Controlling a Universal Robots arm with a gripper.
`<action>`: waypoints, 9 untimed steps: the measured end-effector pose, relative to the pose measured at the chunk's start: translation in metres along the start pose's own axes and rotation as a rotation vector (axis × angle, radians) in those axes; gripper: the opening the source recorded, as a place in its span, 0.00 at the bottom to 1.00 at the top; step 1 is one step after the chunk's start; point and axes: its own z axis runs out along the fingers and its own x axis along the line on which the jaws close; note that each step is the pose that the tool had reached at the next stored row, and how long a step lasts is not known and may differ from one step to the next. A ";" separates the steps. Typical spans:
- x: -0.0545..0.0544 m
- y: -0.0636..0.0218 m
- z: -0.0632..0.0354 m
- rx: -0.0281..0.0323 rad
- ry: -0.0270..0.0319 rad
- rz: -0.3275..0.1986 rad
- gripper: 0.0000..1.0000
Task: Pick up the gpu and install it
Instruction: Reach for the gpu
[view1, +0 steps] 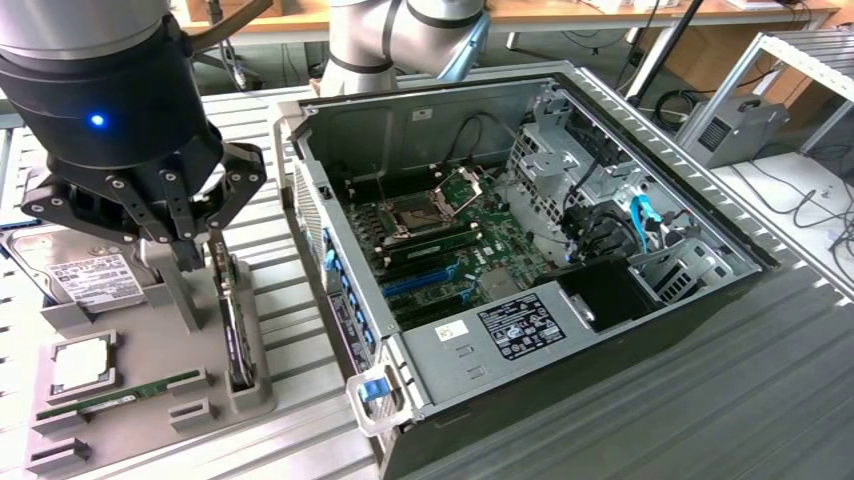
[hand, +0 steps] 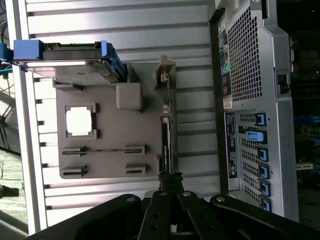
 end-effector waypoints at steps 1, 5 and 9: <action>0.000 -0.0003 0.0000 -0.0001 0.0000 0.000 0.11; 0.000 -0.0015 0.0000 -0.0001 0.0000 0.000 0.11; 0.000 -0.0025 -0.0001 -0.0001 0.0000 0.000 0.11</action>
